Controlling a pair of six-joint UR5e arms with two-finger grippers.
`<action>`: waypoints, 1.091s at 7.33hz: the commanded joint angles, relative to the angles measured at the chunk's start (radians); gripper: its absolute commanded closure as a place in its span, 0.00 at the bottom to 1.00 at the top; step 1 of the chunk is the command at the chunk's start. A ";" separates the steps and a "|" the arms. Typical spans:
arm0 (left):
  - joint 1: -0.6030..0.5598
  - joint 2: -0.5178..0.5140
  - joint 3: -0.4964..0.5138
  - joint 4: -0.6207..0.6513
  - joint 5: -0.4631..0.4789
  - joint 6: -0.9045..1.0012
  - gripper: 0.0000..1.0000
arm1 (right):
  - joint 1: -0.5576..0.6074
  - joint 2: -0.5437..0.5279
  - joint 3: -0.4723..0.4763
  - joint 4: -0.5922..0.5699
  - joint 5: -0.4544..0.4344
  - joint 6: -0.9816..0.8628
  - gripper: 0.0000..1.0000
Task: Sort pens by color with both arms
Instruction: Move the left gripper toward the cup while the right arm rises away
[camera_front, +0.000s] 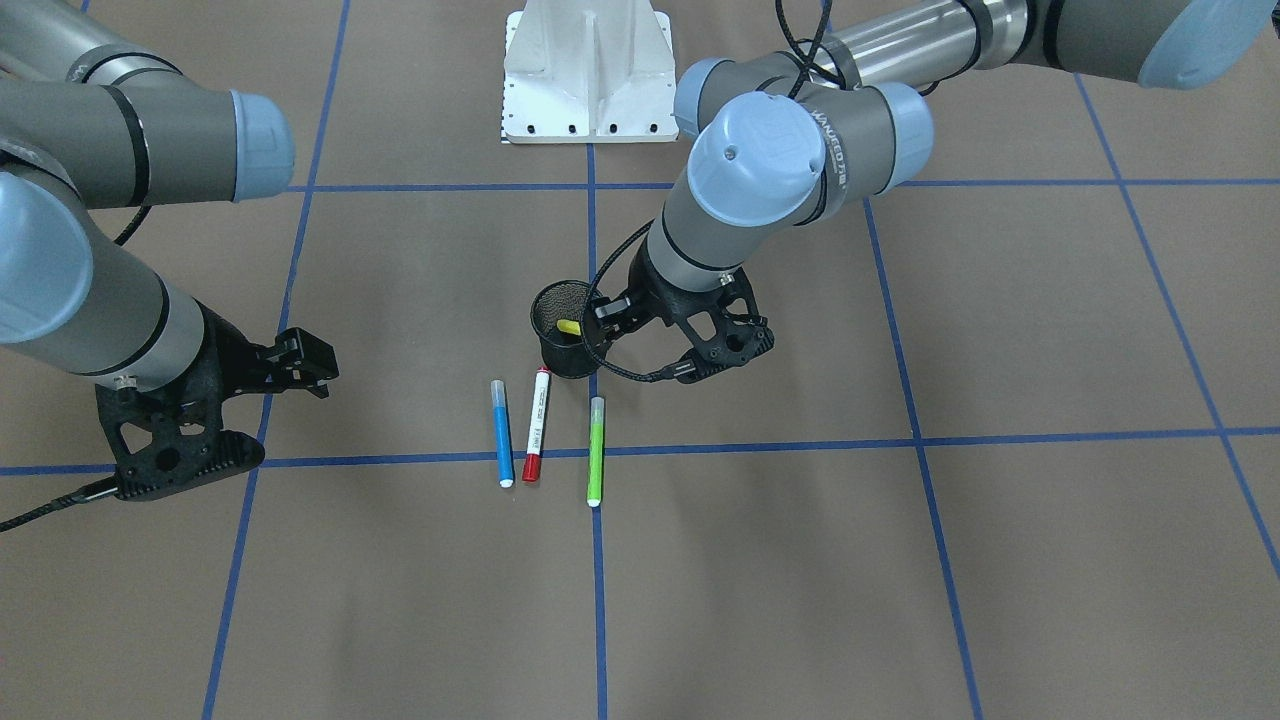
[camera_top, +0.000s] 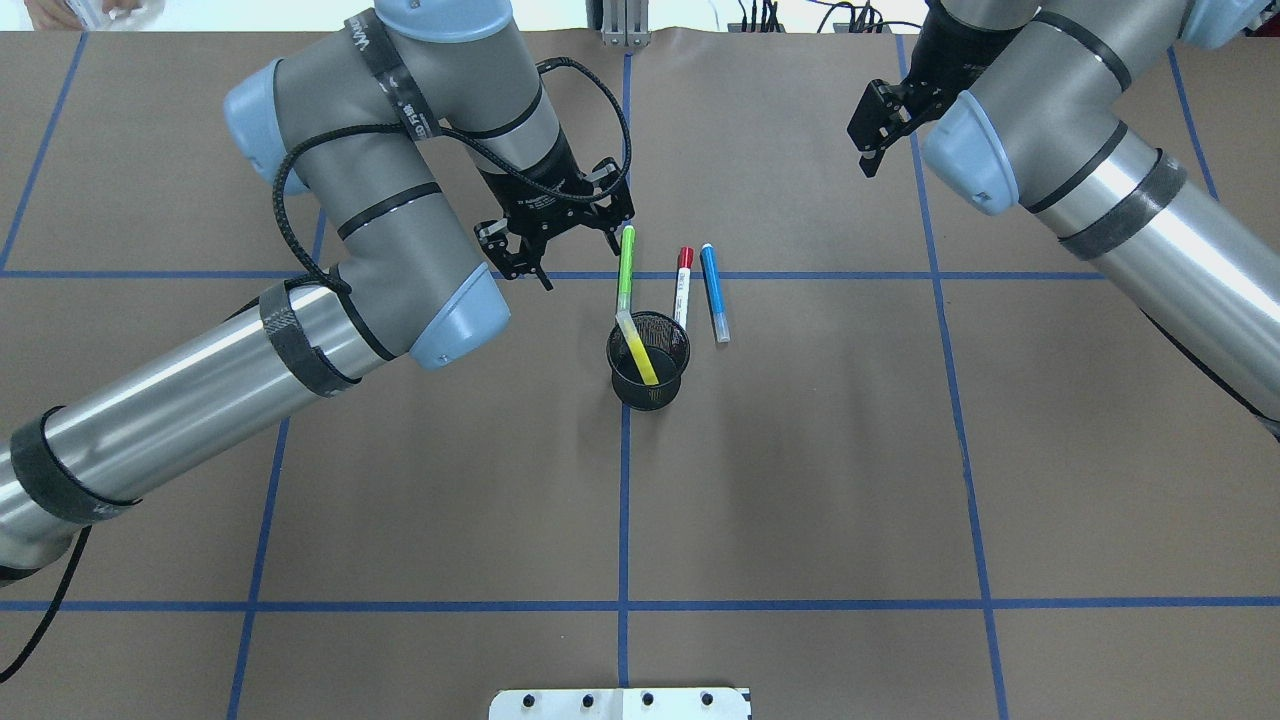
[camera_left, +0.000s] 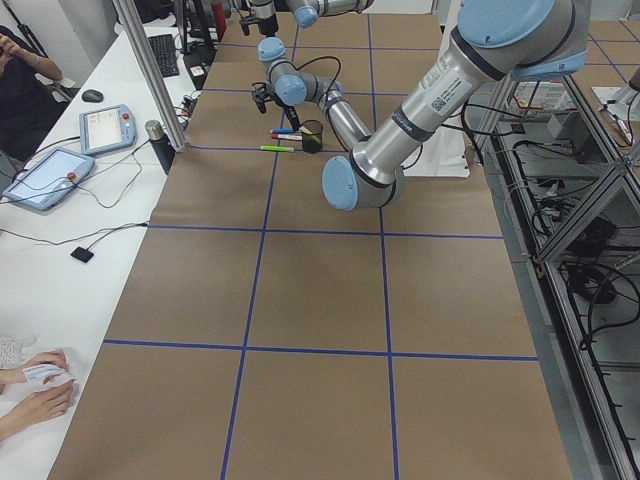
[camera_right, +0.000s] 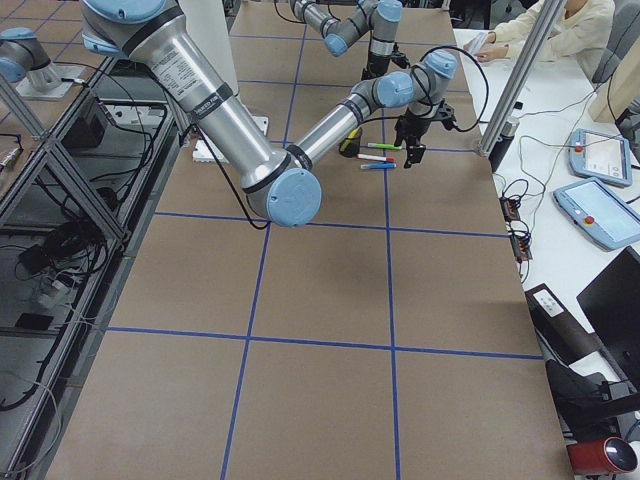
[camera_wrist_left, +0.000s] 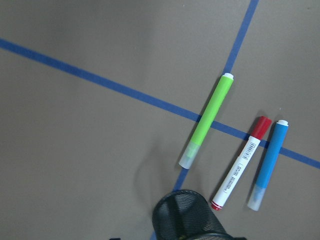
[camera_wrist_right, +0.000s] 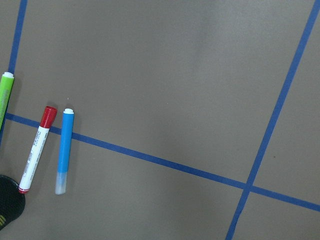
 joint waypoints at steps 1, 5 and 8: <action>0.028 -0.031 0.023 -0.001 0.051 -0.171 0.16 | 0.000 0.002 0.012 -0.007 -0.002 -0.001 0.01; 0.082 -0.106 0.171 -0.001 0.075 -0.126 0.22 | -0.003 0.009 0.009 -0.007 -0.007 -0.001 0.01; 0.088 -0.093 0.168 -0.001 0.073 -0.074 0.31 | -0.012 0.025 0.006 -0.013 -0.010 0.017 0.01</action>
